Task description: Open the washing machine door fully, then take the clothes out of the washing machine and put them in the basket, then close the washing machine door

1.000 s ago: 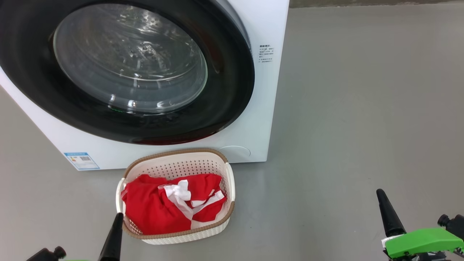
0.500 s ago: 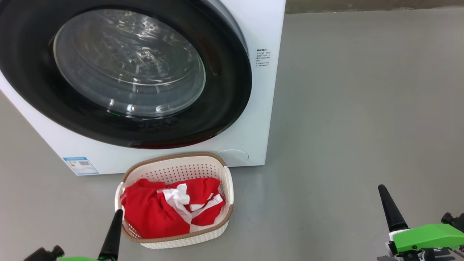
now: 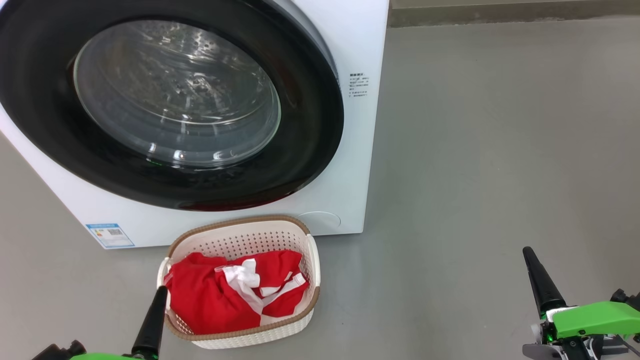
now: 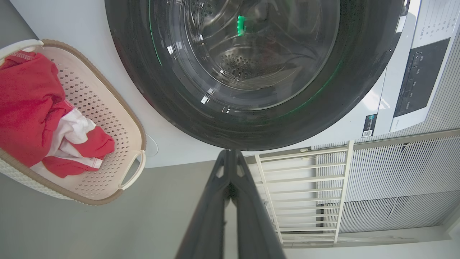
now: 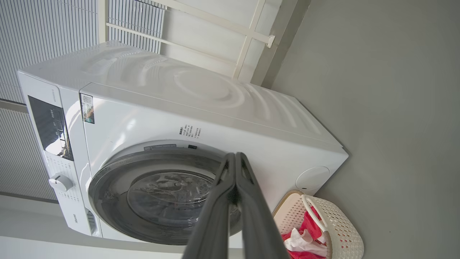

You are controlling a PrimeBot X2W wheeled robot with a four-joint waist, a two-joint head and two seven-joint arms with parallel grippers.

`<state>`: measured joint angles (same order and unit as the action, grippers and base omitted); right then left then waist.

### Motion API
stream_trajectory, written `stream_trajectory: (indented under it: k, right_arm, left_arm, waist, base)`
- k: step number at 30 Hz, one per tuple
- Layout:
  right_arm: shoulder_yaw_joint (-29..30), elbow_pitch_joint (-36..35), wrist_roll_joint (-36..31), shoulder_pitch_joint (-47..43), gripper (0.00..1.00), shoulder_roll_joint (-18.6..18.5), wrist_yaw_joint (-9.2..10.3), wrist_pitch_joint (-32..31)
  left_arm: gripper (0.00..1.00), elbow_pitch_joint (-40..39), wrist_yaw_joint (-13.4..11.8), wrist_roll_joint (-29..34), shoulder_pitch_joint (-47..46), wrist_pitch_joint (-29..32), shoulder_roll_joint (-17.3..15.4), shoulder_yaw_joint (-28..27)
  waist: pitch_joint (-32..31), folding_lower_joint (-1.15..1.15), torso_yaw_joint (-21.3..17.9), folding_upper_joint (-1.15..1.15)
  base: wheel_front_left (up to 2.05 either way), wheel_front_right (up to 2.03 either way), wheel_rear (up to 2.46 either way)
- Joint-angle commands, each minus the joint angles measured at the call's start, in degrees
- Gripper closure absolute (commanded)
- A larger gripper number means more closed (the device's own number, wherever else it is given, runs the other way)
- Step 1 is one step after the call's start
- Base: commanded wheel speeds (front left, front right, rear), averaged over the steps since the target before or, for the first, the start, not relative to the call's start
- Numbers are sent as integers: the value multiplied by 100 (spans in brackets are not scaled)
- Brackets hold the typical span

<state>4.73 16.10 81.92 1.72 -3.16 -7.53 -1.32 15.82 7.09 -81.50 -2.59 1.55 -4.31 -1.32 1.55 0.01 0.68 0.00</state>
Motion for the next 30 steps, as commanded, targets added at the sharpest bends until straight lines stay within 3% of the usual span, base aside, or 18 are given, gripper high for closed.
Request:
stream_trajectory:
  k: [1, 19, 30]
  right_arm:
    - [-79, -180, 137, 285, 100, -94, 3, -38]
    - [-15, -218, 1149, 424, 100, -110, 4, -352]
    - [11, -218, 1164, 431, 100, -94, 4, -381]
  left_arm:
    - [100, -164, 34, -158, -263, 53, -45, -191]
    - [100, -182, 39, -1160, -344, 359, 29, -359]
    - [100, -182, 40, -1179, -348, 385, 45, -384]
  waist:
    - [-8, 0, -5, 0]
    - [-133, 0, -65, 0]
    - [-137, 0, -68, 0]
  base:
    - [0, 0, 0]
    - [0, 0, 0]
    - [0, 0, 0]
